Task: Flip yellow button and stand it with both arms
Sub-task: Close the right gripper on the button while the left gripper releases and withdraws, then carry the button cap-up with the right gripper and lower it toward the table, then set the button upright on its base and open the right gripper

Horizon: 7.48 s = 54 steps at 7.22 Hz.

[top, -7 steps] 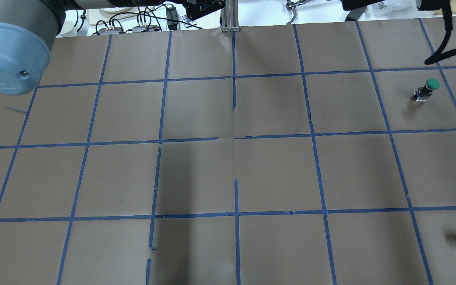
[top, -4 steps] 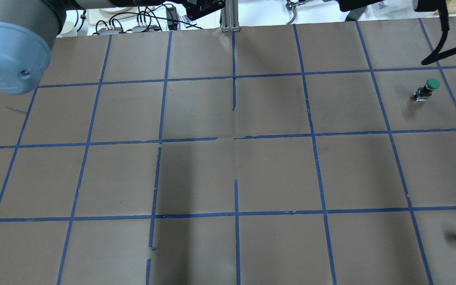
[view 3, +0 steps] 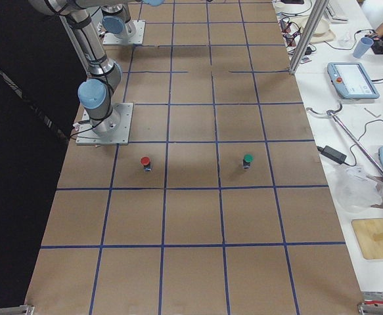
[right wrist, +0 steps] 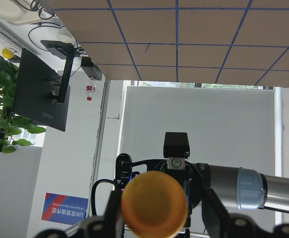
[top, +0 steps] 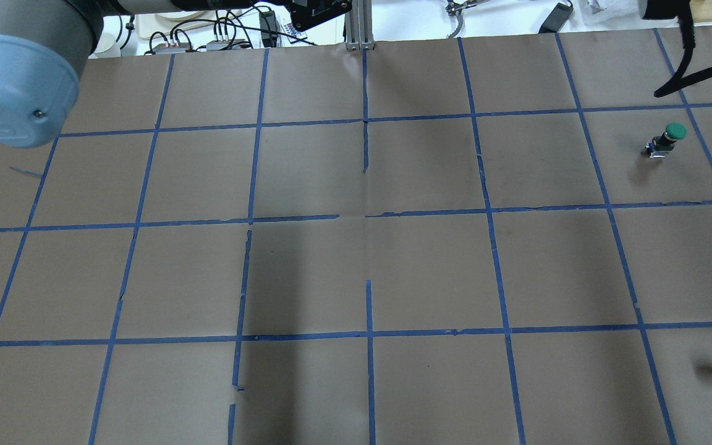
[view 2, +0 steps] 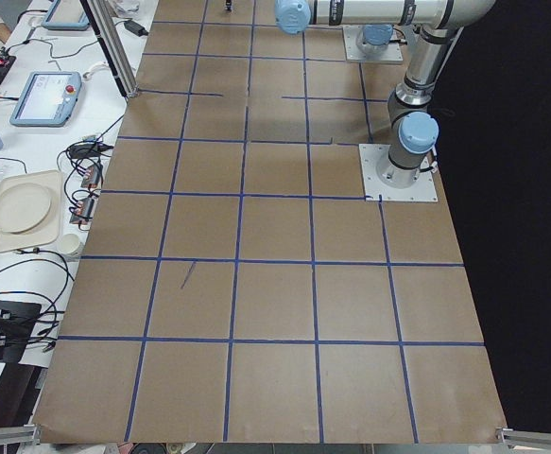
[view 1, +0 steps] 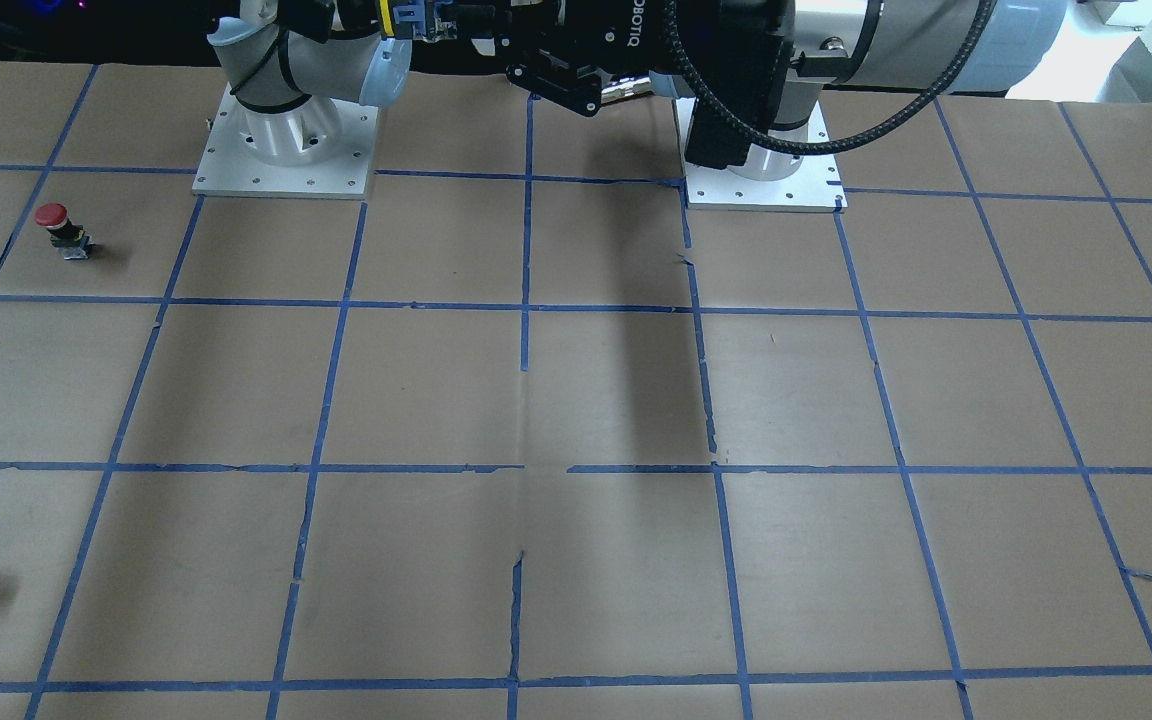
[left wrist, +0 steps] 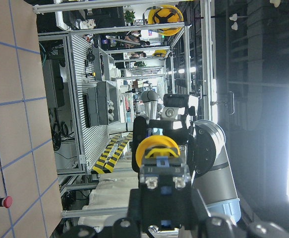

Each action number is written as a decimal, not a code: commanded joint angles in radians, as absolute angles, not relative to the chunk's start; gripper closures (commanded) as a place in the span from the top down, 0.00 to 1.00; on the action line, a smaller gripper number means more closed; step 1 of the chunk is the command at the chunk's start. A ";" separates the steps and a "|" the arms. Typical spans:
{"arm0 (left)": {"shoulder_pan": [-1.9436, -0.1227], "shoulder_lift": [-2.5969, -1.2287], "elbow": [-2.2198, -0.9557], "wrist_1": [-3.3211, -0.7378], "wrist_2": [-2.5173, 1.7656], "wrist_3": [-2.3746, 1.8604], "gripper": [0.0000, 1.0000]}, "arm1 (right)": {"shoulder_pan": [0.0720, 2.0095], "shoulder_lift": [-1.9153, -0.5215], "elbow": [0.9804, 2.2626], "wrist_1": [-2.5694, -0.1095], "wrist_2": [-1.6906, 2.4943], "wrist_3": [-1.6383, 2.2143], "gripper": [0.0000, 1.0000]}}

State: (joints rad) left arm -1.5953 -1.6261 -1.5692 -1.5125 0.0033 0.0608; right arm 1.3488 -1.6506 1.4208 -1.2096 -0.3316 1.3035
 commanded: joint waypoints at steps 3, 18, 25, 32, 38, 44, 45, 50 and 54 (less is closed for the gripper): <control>-1.595 -1.623 -1.569 -1.513 0.009 0.034 0.49 | 1.341 -1.651 1.422 -1.207 -0.296 1.305 0.17; -1.563 -1.674 -1.366 -1.668 1.259 -0.080 1.00 | 1.221 -1.612 1.433 -1.185 -1.138 0.394 0.08; -1.552 -1.664 -1.396 -1.698 1.506 -0.015 1.00 | 1.148 -1.678 1.911 -1.799 -1.513 -0.241 0.06; -1.554 -1.687 -1.397 -1.695 1.601 0.056 1.00 | 0.730 -1.597 2.137 -2.151 -1.315 -0.921 0.06; -1.552 -1.706 -1.387 -1.664 1.606 0.078 1.00 | 0.620 -1.370 2.132 -2.373 -1.233 -1.045 0.07; -1.548 -1.690 -1.329 -1.739 1.597 0.095 1.00 | 0.626 -1.439 2.151 -2.256 -1.242 -1.045 0.09; -1.540 -1.672 -1.330 -1.746 1.589 0.116 1.00 | 0.626 -1.439 2.149 -2.256 -1.250 -1.045 0.10; -1.529 -1.620 -1.381 -1.786 1.581 0.172 1.00 | 0.626 -1.424 2.151 -2.258 -1.249 -1.031 0.61; -1.560 -1.629 -1.384 -1.758 1.513 0.143 1.00 | 0.627 -1.448 2.143 -2.238 -1.335 -0.997 0.99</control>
State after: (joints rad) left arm -1.5515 -1.6277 -1.3814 -1.7703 1.5468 0.1519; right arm 0.6262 -1.4303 2.1481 -2.2473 -1.2746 -1.0219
